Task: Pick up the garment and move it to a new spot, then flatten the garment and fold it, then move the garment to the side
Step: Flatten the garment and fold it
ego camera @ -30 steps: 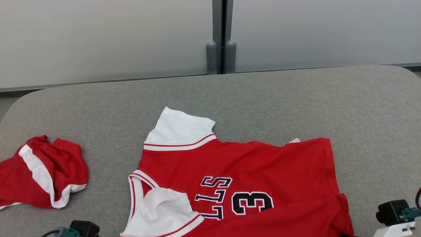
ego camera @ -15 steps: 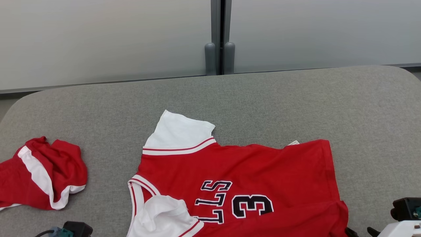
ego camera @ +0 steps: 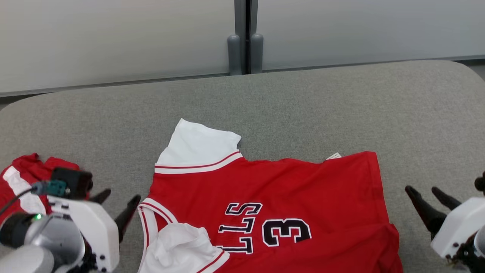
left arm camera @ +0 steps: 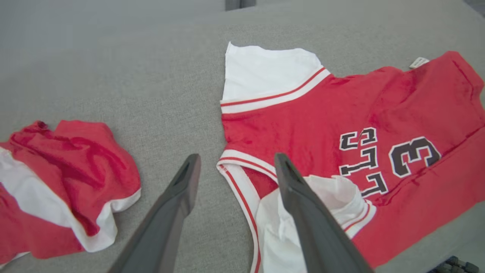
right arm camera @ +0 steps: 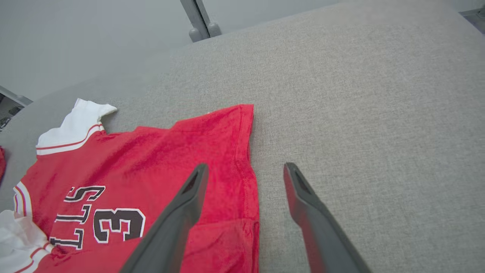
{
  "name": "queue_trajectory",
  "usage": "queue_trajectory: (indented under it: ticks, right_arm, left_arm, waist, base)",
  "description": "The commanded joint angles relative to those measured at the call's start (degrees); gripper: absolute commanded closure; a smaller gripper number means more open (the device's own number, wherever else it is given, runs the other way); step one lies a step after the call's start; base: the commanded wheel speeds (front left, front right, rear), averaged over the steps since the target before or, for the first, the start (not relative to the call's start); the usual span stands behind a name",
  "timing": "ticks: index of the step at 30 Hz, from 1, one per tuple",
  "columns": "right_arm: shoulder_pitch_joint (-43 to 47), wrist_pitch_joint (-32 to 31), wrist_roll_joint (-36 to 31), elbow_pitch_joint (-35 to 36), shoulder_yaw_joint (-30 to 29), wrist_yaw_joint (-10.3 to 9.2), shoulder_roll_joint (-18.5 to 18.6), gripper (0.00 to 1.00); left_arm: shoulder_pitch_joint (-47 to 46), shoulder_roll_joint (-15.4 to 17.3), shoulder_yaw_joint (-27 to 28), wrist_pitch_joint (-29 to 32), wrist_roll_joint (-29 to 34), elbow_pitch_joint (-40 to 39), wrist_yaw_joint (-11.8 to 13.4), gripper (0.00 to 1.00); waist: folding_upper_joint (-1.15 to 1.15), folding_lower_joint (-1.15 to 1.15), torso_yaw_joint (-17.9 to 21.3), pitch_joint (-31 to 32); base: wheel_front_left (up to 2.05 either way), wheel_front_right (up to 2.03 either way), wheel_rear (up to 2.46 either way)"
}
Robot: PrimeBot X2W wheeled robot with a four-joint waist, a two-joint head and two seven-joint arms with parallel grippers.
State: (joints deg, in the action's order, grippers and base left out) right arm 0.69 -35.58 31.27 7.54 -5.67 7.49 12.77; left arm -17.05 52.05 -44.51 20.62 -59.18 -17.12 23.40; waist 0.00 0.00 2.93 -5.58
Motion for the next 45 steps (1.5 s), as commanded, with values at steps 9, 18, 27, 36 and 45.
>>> queue_trajectory:
  ticks: [9, 18, 27, 36, 45]
  right_arm:
    - [-16.62, 0.64, 0.16, -11.3, 2.15, 0.03, -0.67, 0.0]
    - [-28.86, -0.24, 2.46, -22.74, 7.58, 0.02, -0.45, 0.0]
    - [-34.9, 0.36, 4.57, -28.33, 13.64, 0.02, -1.39, 0.0]
    - [-36.11, 2.0, 6.15, -28.42, 17.98, 0.02, -1.16, 0.01]
    - [-34.49, 1.73, 7.11, -24.79, 19.93, 0.02, -1.13, 0.51]
  left_arm:
    - [-19.87, -6.83, -0.33, 7.5, 1.07, 12.81, -10.93, 0.0]
    - [-35.44, -13.99, -2.13, 17.73, -0.99, 28.83, -19.32, 0.0]
    - [-43.13, -17.73, -3.42, 22.49, -1.93, 38.73, -24.4, 0.0]
    - [-46.31, -18.26, -3.88, 23.6, -2.04, 45.27, -27.44, 0.0]
    - [-46.89, -18.07, -4.24, 22.69, -1.28, 49.99, -28.29, 0.0]
  waist:
    - [0.0, 0.0, 1.89, -8.42]
    - [0.0, 0.0, 3.1, -15.01]
    - [0.0, 0.0, 4.68, -19.74]
    - [0.0, 0.0, 6.7, -22.06]
    - [0.0, 0.0, 8.6, -22.76]
  base:
    - [0.0, 0.0, 0.0]
    - [0.0, 0.0, 0.0]
    - [0.0, 0.0, 0.0]
    - [0.0, 0.0, 0.0]
    - [0.0, 0.0, 0.0]
